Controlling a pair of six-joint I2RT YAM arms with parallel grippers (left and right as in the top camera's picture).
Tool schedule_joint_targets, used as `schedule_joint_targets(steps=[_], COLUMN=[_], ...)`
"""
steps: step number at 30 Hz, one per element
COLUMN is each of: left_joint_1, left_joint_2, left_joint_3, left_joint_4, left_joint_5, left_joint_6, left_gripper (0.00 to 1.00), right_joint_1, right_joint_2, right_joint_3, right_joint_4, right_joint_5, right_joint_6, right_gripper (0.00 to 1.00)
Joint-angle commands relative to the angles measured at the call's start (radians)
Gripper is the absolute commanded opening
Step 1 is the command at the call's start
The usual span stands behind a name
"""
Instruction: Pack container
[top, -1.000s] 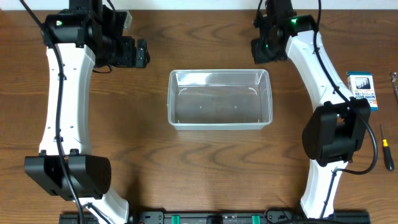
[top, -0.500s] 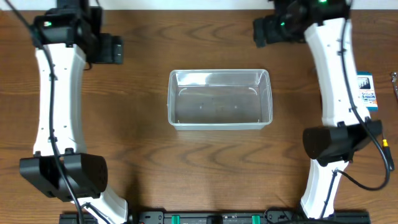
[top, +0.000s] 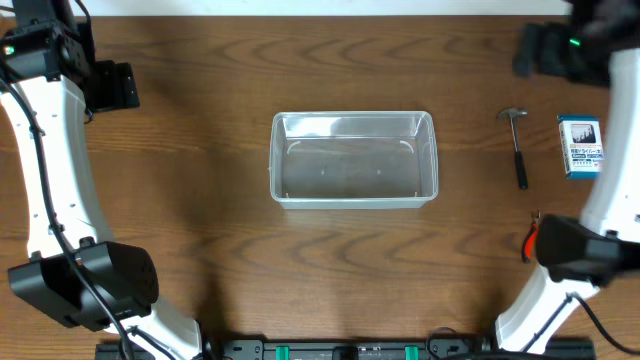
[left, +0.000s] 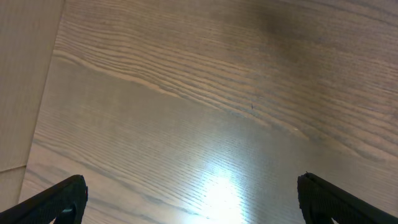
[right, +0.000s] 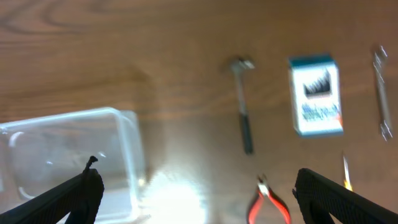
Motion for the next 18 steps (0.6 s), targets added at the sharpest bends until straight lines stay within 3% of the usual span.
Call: schedule_joint_targets(steps=[1, 5, 11, 18], left_joint_1=[0.003, 0.003, 0.003, 0.003], left_joint_2=[-0.003, -0.003, -0.003, -0.003], left_joint_3=[0.005, 0.005, 0.005, 0.005], left_joint_4=[0.0, 0.0, 0.0, 0.0], left_joint_5=[-0.011, -0.011, -0.011, -0.011], left_joint_6=[0.005, 0.005, 0.005, 0.005], left_gripper=[0.98, 0.98, 0.98, 0.98], right_joint_1=[-0.077, -0.126, -0.129, -0.127], right_joint_2=[-0.07, -0.08, -0.072, -0.008], right_joint_3=[-0.142, -0.289, -0.413, -0.446], right_joint_4=[-0.005, 0.0, 0.137, 0.27], right_joint_5=[-0.119, -0.181, 0.113, 0.124], right_joint_6=[-0.11, -0.241, -0.254, -0.335], right_gripper=[0.99, 0.99, 0.99, 0.99])
